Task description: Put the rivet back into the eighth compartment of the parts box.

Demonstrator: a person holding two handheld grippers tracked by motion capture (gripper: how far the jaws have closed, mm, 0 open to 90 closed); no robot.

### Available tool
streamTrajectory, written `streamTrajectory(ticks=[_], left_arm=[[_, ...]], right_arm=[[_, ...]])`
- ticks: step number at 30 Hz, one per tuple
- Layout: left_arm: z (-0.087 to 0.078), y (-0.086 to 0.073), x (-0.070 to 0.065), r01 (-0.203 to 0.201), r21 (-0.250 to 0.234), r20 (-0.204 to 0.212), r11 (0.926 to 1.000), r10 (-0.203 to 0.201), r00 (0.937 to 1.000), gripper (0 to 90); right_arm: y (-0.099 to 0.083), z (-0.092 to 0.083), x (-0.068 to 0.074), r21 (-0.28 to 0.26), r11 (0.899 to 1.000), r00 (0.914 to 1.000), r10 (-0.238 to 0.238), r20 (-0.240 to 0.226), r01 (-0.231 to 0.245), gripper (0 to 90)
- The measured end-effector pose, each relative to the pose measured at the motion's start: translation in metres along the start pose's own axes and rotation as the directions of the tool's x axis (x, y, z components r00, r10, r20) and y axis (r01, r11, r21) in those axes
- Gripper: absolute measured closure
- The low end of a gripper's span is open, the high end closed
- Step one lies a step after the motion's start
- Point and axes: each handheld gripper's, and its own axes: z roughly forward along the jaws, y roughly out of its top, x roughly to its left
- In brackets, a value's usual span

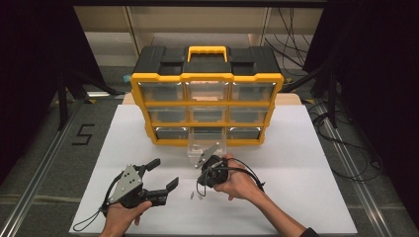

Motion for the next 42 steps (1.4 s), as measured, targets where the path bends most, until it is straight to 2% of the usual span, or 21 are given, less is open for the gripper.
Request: streamTrajectory(ticks=[2, 6, 11, 19, 29, 34, 42], left_arm=[[0.001, 0.000, 0.000, -0.002, -0.005, 0.006, 1.0000, 0.002, 1.0000, 16.4], [0.000, 0.000, 0.000, -0.001, 0.004, 0.001, 1.0000, 0.001, 1.0000, 16.3], [0.000, 0.000, 0.000, -0.004, 0.005, -0.001, 1.0000, 0.004, 1.0000, 16.4], [0.000, 0.000, 0.000, -0.004, 0.008, -0.003, 1.0000, 0.004, 1.0000, 16.4], [0.001, -0.001, 0.000, -0.001, -0.005, -0.001, 1.0000, 0.001, 1.0000, 16.3], [0.000, 0.000, 0.000, -0.004, 0.012, -0.003, 0.9999, 0.004, 1.0000, 16.4], [0.000, 0.000, 0.000, -0.004, 0.006, -0.005, 1.0000, 0.004, 1.0000, 16.4]], right_arm=[[0.001, -0.006, -0.002, -0.020, 1.000, 0.9998, -0.015, 0.011, 0.015, 87.2], [0.004, -0.014, -0.002, -0.052, 0.999, 0.9996, -0.004, 0.028, 0.006, 87.2], [0.009, -0.028, -0.005, -0.088, 0.996, 0.9991, -0.016, 0.038, 0.019, 87.2], [0.018, -0.042, -0.008, -0.150, 0.988, 0.9972, -0.024, 0.071, 0.035, 87.2], [0.024, -0.054, -0.015, -0.206, 0.978, 0.9957, -0.010, 0.092, 0.029, 87.1], [0.028, -0.060, -0.018, -0.235, 0.971, 0.9950, -0.010, 0.100, 0.033, 87.1], [0.031, -0.057, -0.023, -0.257, 0.966, 0.9931, 0.004, 0.117, 0.026, 87.2]])
